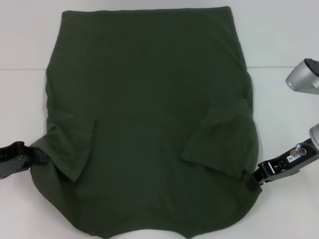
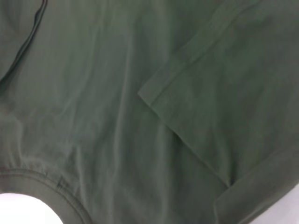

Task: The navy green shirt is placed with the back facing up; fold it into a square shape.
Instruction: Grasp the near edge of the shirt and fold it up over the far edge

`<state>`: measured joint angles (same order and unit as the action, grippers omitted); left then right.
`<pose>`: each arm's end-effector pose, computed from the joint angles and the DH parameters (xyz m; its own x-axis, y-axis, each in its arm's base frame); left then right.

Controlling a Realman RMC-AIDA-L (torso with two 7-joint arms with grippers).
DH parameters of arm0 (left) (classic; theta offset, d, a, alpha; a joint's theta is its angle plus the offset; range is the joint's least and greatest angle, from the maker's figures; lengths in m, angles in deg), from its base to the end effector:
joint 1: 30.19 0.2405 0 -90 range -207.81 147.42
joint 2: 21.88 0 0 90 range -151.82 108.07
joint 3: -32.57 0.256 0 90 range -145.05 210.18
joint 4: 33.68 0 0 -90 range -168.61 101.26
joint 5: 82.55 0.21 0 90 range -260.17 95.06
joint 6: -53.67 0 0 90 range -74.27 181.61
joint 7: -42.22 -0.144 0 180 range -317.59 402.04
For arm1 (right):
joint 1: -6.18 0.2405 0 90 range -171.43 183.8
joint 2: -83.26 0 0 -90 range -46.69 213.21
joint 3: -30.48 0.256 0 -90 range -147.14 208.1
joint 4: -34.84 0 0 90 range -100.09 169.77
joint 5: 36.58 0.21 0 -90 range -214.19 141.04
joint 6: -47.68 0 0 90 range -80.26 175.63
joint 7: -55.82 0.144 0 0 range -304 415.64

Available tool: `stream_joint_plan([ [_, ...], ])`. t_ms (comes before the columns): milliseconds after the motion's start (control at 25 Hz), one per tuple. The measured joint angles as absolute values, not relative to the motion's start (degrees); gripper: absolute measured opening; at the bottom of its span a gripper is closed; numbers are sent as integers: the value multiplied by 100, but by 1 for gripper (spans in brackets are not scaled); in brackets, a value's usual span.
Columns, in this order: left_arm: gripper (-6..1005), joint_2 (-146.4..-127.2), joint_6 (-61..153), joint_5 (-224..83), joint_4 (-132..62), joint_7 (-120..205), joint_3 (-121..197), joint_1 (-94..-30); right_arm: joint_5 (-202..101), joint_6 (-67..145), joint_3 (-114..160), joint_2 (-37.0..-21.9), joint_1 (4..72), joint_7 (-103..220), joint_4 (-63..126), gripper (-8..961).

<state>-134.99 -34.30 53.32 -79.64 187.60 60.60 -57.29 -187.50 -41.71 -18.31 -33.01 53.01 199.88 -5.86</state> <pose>-0.3439 0.3191 0.0761 -0.0866 0.8935 0.4407 0.9962 0.0793 0.0350 0.2414 0.3715 -0.0022 0.3628 -0.9278 0.0873 -0.9006 -0.3731 -0.2227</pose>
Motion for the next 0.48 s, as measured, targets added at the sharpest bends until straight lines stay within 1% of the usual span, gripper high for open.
stream_joint_plan([
  [160,20,-13485,-3489,5332,-7964,18752,6060,-5725,-18742,-4208,-1814,-3275,5294,20000,-587,210],
  [280,20,-13455,-3641,5332,-7979,18718,6060,-5697,-18733,-4360,-1798,-3227,5268,20001,-595,92],
  [480,21,-13313,-3964,5382,-7986,18666,6112,-5672,-18730,-4774,-1728,-3066,5226,19999,-610,16],
])
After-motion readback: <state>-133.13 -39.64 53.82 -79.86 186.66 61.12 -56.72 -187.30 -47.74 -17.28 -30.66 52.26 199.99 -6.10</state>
